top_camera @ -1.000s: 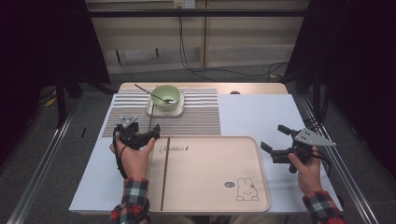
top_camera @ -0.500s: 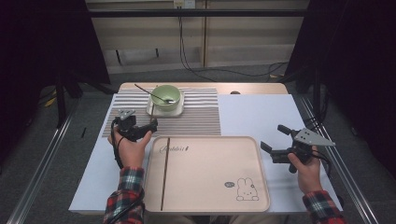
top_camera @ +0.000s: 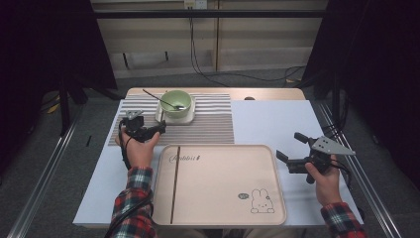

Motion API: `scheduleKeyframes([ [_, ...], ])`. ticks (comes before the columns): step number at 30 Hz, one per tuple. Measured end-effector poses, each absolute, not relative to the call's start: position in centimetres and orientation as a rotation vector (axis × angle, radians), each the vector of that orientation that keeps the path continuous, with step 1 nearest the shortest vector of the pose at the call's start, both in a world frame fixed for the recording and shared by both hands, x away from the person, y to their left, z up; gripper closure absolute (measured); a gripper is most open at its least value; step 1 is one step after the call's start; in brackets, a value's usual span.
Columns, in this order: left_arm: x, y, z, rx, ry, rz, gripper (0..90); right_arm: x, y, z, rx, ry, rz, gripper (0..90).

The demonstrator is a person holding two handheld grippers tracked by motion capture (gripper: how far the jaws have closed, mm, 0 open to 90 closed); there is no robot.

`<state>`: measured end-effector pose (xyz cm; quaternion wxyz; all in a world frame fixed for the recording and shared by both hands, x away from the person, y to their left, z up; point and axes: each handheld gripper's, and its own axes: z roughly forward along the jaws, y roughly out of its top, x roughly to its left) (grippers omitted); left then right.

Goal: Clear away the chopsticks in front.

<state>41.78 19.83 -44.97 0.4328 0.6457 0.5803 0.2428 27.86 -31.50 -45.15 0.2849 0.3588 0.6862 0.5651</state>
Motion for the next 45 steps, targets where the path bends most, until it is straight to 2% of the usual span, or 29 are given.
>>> scheduleKeyframes([
  [8, 43.3, 19.8, -45.6, 1.628, 1.442, 0.627, 12.4, 27.9, -31.5, -45.1, 0.959, 1.837, 1.512, 0.8],
  [22, 44.9, 20.2, -46.7, 1.693, 1.436, 0.623, 44.3, 28.0, -31.5, -45.2, 0.956, 1.846, 1.505, 0.8],
  [45, 47.2, 19.1, -47.4, 1.734, 1.454, 0.612, 64.8, 28.0, -31.3, -45.3, 0.961, 1.856, 1.5, 0.8],
])
